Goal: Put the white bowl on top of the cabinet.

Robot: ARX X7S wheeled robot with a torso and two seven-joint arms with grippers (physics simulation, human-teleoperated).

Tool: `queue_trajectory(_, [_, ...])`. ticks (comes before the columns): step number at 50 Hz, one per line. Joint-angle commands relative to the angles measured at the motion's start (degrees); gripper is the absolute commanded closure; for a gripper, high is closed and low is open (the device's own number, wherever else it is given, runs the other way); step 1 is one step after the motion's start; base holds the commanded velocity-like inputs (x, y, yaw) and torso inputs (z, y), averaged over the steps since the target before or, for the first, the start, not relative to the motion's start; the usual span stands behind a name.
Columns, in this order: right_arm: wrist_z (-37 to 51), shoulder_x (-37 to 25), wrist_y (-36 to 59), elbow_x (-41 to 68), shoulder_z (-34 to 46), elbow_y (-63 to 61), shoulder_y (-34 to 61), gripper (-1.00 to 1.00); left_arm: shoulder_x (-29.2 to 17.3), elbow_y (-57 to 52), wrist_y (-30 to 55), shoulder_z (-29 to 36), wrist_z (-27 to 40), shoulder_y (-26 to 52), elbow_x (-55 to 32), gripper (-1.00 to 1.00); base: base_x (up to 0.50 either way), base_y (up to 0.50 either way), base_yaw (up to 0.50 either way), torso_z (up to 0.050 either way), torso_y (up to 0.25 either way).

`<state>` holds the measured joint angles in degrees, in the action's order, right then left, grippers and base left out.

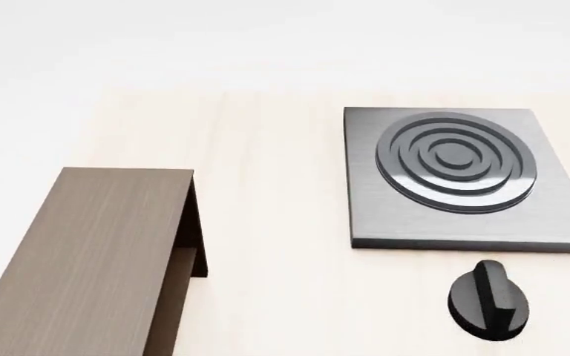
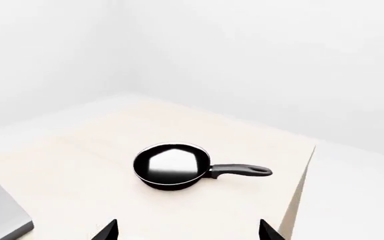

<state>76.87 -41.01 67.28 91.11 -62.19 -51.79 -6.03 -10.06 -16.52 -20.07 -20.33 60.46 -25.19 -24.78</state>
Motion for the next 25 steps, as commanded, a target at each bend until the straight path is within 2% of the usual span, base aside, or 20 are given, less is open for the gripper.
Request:
queue_trajectory(1, [-3.22,2.33,-0.26,0.34,-8.45,2.9,-4.5,-1.0,-0.12,0.02,-0.09,0.14,0.16,-0.08,-0.01,-1.0,0.0,0.0,0.0,0.0,0.0])
queue_trajectory(25, [-3.87,3.78,-0.92,1.66,-11.29,7.13,-6.55,-1.0,-0.36,0.25,-0.32,0.37,0.42,-0.09,-0.13,-1.0,0.0,0.0,0.0,0.0,0.0])
